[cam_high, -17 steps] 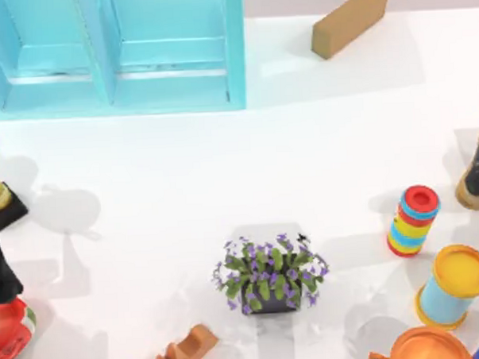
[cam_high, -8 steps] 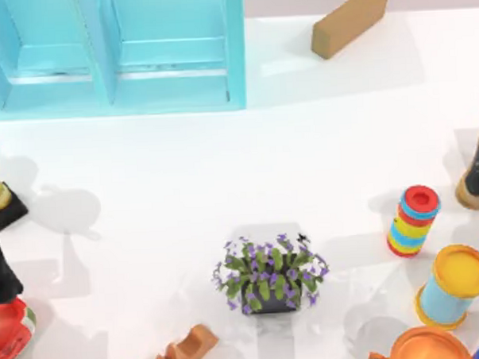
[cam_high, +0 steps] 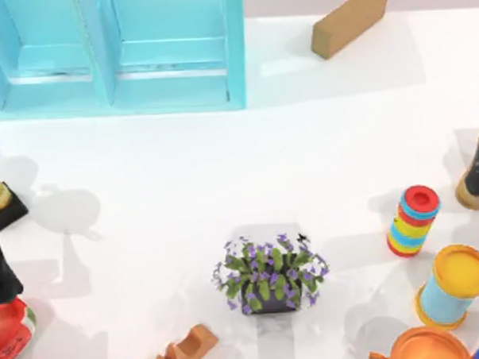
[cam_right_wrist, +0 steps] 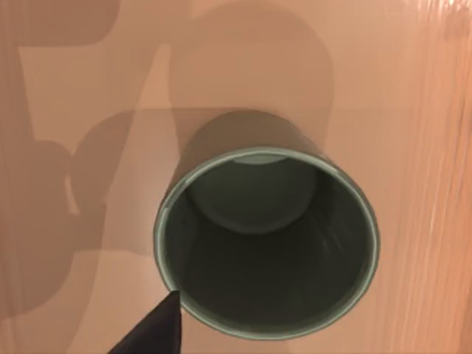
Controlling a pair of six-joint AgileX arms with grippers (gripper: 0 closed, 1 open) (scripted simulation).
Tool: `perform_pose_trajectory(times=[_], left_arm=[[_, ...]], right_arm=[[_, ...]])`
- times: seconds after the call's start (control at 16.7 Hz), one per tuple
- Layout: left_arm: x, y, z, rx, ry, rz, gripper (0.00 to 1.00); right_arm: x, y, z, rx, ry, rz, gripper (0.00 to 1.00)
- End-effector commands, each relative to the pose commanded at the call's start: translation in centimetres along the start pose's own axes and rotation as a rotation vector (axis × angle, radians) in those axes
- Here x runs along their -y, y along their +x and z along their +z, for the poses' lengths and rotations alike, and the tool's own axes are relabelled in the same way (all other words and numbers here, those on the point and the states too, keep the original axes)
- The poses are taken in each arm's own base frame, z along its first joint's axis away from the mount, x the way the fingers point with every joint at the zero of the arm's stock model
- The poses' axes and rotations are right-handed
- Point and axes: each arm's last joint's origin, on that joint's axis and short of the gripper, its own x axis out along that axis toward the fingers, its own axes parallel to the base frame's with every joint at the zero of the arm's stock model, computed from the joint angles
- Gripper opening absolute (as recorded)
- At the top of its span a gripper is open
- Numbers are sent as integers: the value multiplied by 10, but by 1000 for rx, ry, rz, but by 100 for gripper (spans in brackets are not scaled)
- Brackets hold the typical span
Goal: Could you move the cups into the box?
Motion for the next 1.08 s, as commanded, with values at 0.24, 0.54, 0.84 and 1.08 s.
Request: perform_pose_trajectory(times=[0.24, 0.54, 0.84, 1.08], left_arm=[[0, 0, 0, 0, 0, 0, 100], [0, 0, 0, 0, 0, 0, 100], [0, 0, 0, 0, 0, 0, 100], [0, 0, 0, 0, 0, 0, 100]], right_arm=[[1, -3, 1, 1, 3, -1, 100], [7, -43, 7, 7, 4, -4, 100], [6, -89, 7, 7, 3, -4, 100], [5, -100, 5, 0, 2, 0, 100]])
